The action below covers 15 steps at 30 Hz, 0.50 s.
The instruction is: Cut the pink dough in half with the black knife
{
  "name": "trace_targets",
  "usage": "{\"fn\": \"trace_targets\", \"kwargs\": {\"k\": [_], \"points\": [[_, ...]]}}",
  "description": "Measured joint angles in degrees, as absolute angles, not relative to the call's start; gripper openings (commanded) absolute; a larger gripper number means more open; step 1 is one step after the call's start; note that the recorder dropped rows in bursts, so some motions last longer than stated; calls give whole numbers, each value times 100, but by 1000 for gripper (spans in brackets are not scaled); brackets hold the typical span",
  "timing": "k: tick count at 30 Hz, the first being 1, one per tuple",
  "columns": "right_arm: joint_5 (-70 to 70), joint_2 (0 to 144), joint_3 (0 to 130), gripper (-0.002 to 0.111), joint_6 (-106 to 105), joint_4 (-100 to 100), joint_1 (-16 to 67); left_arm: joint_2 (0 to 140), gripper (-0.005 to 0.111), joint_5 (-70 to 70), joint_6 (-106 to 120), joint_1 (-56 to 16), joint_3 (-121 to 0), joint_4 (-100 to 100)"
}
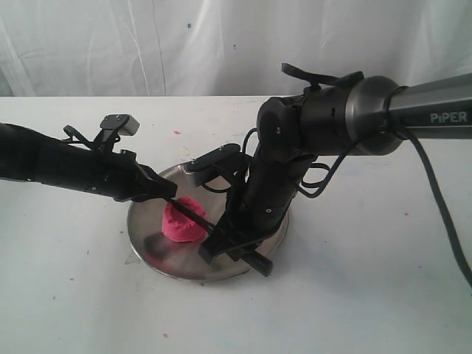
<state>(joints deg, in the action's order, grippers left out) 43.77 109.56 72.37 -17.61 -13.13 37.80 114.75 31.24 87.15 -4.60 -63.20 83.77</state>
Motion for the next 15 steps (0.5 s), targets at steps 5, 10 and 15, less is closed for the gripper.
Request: {"fn": "trace_targets", "kwargs": {"k": [5,10,15], "points": [[4377,10956,7237,0,-1761,-1313,3780,11507,0,3129,8715,-460,-6337,8399],[4377,10956,7237,0,-1761,-1313,3780,11522,0,3129,8729,-460,-6348,8399],[4377,11033,7237,0,-1761,-1313,3780,11522,0,3129,8729,-460,-6350,8399]]}}
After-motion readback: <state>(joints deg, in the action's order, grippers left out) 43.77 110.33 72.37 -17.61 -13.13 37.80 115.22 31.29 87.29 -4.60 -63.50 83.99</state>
